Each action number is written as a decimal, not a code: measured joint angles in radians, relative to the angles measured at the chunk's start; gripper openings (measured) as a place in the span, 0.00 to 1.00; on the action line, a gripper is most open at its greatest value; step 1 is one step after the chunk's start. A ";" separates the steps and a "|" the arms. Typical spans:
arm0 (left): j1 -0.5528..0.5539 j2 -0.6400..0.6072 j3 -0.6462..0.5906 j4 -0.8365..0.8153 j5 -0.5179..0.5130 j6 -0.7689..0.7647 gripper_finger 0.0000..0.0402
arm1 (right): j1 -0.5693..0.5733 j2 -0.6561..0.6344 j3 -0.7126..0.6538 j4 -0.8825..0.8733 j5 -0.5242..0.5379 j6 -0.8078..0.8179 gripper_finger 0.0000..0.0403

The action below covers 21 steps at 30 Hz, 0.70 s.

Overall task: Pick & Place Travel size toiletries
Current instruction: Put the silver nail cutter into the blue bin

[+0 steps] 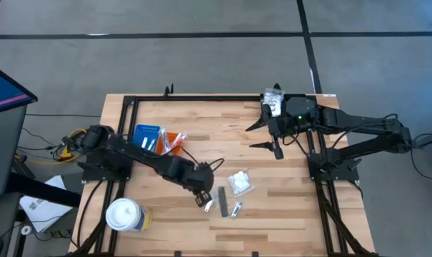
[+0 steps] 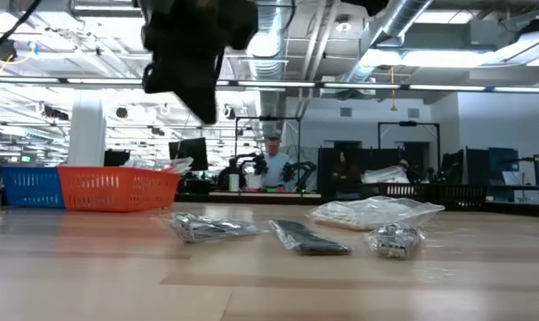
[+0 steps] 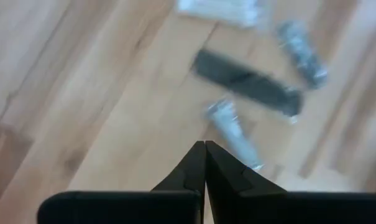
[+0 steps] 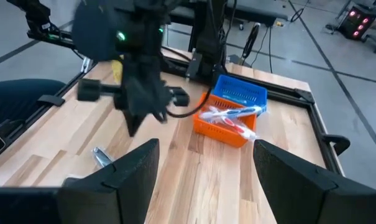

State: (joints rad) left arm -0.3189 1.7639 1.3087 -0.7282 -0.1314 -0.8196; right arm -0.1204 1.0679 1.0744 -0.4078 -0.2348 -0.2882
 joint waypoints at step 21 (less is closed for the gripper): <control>0.015 0.236 -0.001 0.316 0.399 0.105 0.00 | 0.000 0.000 0.000 0.003 0.000 0.001 0.63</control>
State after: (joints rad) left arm -0.3044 1.9999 1.3079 -0.4126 0.2678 -0.7143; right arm -0.1207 1.0679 1.0744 -0.4043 -0.2348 -0.2875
